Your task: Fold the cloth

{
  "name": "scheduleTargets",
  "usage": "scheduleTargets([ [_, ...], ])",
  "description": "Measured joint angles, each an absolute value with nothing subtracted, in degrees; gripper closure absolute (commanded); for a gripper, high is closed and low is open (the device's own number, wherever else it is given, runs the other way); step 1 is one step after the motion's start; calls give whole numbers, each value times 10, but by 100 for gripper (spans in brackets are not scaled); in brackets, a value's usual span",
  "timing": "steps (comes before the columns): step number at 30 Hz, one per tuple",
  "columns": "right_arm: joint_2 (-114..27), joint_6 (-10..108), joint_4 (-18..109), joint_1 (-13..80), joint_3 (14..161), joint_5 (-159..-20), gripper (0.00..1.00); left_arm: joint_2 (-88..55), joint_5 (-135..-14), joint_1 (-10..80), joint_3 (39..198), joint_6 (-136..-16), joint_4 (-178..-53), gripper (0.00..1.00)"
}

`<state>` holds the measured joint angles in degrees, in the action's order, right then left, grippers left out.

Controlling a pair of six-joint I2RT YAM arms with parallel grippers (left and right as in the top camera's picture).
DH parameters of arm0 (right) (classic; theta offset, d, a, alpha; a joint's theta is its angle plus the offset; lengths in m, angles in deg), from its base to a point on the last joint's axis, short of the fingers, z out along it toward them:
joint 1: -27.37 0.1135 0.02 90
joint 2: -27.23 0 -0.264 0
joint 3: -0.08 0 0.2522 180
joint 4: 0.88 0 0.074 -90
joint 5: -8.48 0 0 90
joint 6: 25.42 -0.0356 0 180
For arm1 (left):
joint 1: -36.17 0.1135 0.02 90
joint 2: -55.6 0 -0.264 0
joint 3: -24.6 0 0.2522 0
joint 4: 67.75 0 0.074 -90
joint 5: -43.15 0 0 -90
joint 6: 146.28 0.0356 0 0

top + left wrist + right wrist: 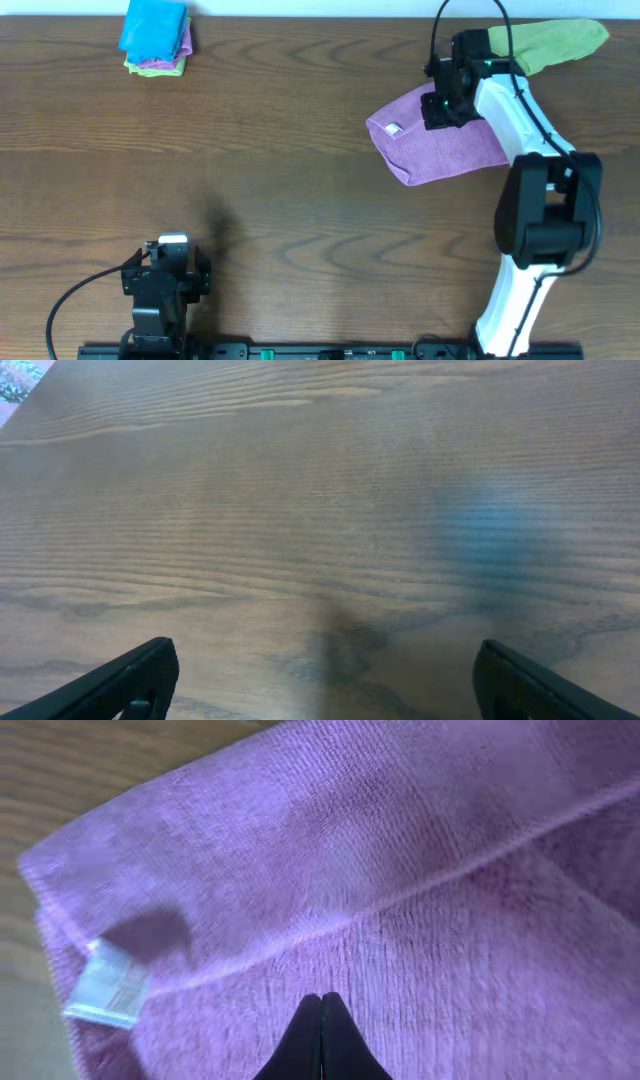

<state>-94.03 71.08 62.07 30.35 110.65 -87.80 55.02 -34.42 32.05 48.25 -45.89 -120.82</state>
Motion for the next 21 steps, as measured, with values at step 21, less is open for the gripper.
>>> scheduleTargets([
  [21,-427,686,735,295,860,-873,99,550,-332,321,483,-459,-1203,5],
])
